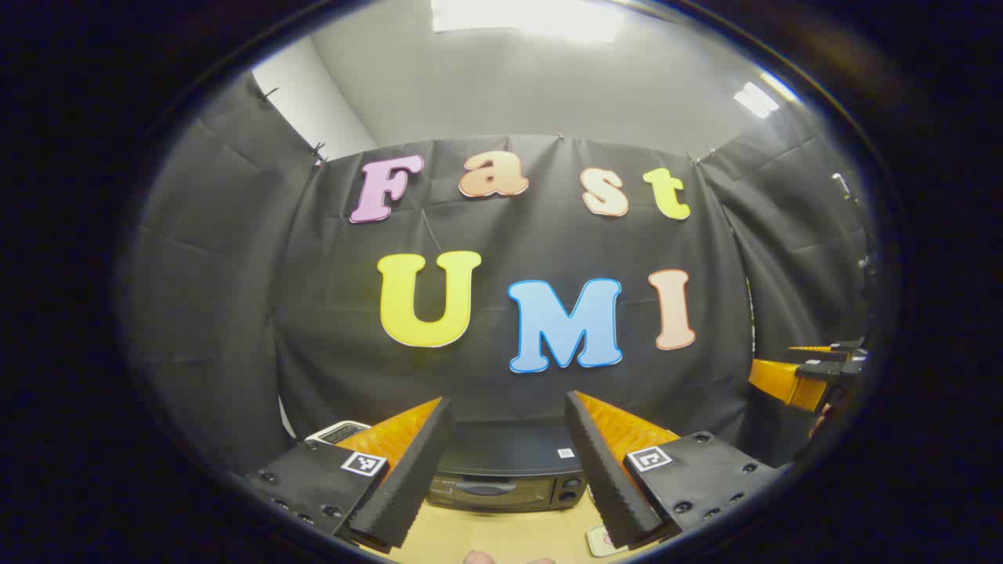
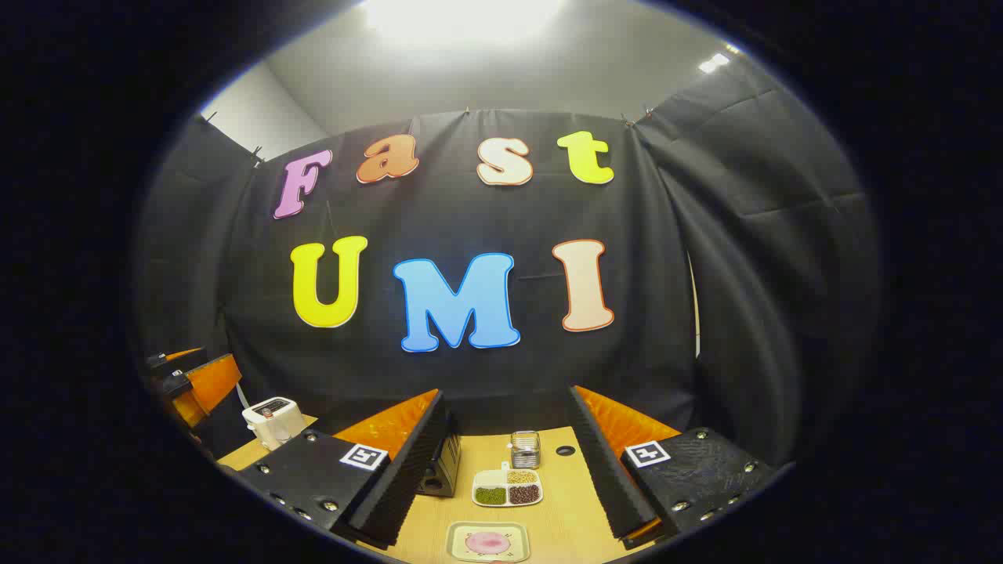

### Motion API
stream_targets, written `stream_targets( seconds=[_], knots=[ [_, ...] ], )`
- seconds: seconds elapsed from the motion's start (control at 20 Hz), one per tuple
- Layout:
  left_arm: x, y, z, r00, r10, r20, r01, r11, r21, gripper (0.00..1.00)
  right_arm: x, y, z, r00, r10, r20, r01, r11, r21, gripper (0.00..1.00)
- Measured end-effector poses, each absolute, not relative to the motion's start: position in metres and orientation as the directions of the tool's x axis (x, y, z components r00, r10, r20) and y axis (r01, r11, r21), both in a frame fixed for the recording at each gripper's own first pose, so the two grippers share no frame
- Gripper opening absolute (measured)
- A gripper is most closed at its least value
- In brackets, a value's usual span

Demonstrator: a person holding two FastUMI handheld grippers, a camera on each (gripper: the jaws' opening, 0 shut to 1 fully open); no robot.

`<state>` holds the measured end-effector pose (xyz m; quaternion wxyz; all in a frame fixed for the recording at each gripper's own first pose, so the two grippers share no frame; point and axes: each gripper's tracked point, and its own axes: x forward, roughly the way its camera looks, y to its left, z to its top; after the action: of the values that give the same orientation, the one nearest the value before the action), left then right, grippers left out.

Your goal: Open the electric oven with the left hand, put the food in, and close the electric oven.

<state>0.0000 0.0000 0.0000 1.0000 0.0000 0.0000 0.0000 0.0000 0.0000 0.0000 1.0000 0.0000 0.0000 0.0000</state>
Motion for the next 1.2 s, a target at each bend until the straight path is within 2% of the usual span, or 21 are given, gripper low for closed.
stream_targets(
  seconds=[0.5,0.8,0.85,1.05,1.1,1.15,1.2],
  knots=[
    [0.011,0.027,-0.001,0.999,-0.035,-0.002,0.035,0.999,-0.021,1.00,-0.002,0.019,0.008,0.999,-0.029,0.021,0.030,1.000,-0.009,0.94],
    [0.014,0.028,-0.002,0.999,-0.036,-0.010,0.036,0.999,-0.007,0.92,0.004,0.022,0.010,1.000,-0.020,0.024,0.020,1.000,-0.011,0.94],
    [0.016,0.026,-0.007,0.999,-0.039,-0.016,0.038,0.999,-0.008,1.00,0.005,0.023,0.008,1.000,-0.018,0.020,0.018,1.000,-0.011,0.95],
    [0.026,0.025,-0.031,0.997,-0.047,-0.061,0.046,0.999,-0.019,1.00,0.009,0.019,-0.006,1.000,-0.018,-0.011,0.017,1.000,-0.012,0.94],
    [0.031,0.024,-0.040,0.996,-0.050,-0.078,0.048,0.999,-0.024,0.96,0.010,0.018,-0.010,1.000,-0.017,-0.018,0.016,1.000,-0.013,0.94],
    [0.036,0.026,-0.051,0.994,-0.051,-0.100,0.048,0.999,-0.024,1.00,0.011,0.017,-0.013,1.000,-0.018,-0.026,0.017,1.000,-0.014,0.94],
    [0.042,0.028,-0.063,0.991,-0.049,-0.125,0.046,0.999,-0.023,0.96,0.012,0.015,-0.017,0.999,-0.018,-0.033,0.018,1.000,-0.017,0.94]
  ],
)
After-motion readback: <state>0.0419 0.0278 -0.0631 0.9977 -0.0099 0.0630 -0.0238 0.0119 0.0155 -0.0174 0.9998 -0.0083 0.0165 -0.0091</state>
